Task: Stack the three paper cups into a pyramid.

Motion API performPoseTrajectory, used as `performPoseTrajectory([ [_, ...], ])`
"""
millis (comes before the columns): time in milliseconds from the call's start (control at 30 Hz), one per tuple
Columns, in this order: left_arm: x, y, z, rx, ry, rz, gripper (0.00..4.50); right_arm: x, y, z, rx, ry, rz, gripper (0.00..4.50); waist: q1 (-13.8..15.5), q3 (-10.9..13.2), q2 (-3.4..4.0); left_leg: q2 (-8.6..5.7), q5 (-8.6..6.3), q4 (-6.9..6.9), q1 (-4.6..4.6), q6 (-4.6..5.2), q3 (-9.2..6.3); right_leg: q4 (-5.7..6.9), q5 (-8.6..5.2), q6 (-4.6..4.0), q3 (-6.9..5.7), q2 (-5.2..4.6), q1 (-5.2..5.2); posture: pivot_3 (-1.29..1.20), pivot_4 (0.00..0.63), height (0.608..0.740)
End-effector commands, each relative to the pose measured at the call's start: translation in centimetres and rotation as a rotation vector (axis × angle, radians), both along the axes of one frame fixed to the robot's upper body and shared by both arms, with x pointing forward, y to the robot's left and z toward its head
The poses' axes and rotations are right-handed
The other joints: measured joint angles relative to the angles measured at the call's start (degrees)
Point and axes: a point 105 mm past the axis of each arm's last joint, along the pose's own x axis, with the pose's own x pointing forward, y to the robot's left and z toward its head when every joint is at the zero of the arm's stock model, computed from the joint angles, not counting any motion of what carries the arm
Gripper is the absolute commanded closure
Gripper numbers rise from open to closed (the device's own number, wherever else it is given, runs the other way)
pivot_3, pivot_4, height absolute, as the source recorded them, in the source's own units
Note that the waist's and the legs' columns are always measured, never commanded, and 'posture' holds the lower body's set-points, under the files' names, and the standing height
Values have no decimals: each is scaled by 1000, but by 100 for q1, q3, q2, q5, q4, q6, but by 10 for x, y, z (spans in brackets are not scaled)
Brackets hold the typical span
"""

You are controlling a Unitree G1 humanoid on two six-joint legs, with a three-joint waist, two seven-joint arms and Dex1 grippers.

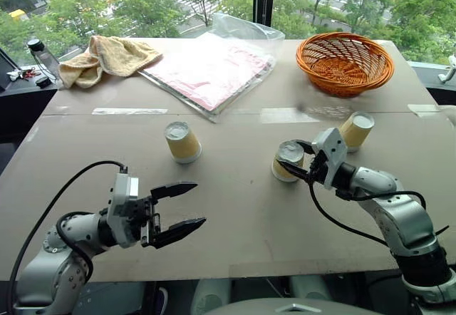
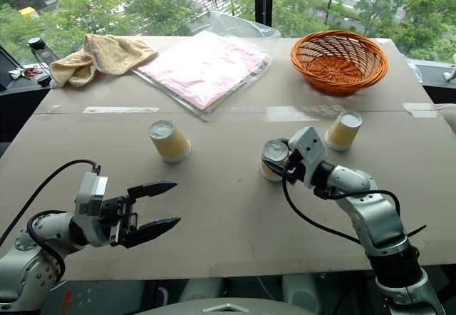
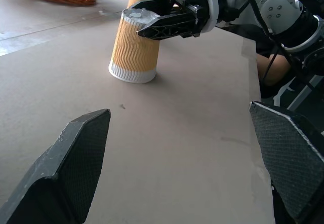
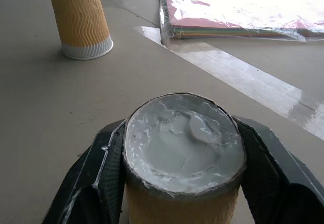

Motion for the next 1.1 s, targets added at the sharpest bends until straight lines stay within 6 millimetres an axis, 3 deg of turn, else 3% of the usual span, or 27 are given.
performPoseTrajectory([
  [33, 4, 4, 11, -28, -43, 62, 0, 1, -2, 10, 8, -38, 3, 54, 15, 2, 3, 0, 0, 0, 0, 0, 0, 0, 0, 0, 0, 0, 0, 0, 150, 740],
  [200, 25, 31, 11, -46, -49, 264, 0, -19, -6, 35, 61, -134, 70, 54, 27, 3, 3, 0, 0, -1, -4, 0, -3, 0, 1, 3, -3, 0, -2, 0, 150, 740],
  [367, 56, 71, 15, -36, -80, 495, 0, -47, -10, 55, 82, -237, 168, 54, 19, 1, 1, 0, 0, 0, -2, 0, -8, 2, 1, 3, -7, 1, 0, 0, 150, 740],
  [533, 85, 83, 24, 7, -100, 539, 0, -69, -17, 69, 73, -285, 229, 54, 25, 1, -4, -1, 0, 0, -2, 0, -8, 3, 6, 11, -8, 2, 1, 0, 150, 740],
  [833, 121, 63, 29, 62, -117, 431, 0, -108, -29, 67, 42, -203, 313, 54, 17, 3, -6, -2, 0, 0, -4, 0, -8, 2, 13, 24, -7, 2, 2, 0, 150, 740],
  [1100, 136, 44, 22, 91, -102, 351, 0, -116, -29, 68, 35, -205, 296, 54, 13, 2, -10, -2, 0, 0, -3, 0, -8, 2, 14, 25, -7, 2, 3, 0, 150, 740],
])
